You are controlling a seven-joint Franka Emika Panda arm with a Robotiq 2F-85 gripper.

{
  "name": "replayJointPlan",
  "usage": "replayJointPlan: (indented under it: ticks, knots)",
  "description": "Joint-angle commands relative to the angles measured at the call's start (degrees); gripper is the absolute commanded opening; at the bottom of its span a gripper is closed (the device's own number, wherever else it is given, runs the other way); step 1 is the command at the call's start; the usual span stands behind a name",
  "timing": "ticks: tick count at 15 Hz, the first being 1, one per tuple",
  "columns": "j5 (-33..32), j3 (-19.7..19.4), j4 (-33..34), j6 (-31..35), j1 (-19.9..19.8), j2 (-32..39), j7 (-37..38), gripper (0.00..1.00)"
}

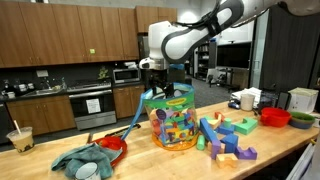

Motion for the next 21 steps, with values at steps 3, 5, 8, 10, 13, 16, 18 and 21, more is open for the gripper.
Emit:
replayJointPlan:
  ticks: [3,5,8,10,13,16,18,21]
  knots:
    - [7.42,1.15,0.75,-2.23,-0.11,0.65,-2.57,1.0]
    - [11.13,1.37,1.47,-3.37,-0.42,1.77,-4.16,1.0]
    - [12.13,0.93,2.27,-4.61,-0.76,2.66,-5.65,1.0]
    - [10.16,0.41,2.45,-5.11,-0.95,2.88,-6.24,1.0]
    - [3.59,-0.76,2.03,-5.08,-1.07,3.05,-6.5,1.0]
    - [0.75,-1.32,1.07,-4.39,-1.28,3.19,-5.78,1.0]
    - [0.0,-1.4,0.07,-3.54,-1.29,3.52,-5.1,1.0]
    - [-1.5,-1.39,-2.23,-1.01,-0.93,4.3,-3.37,1.0]
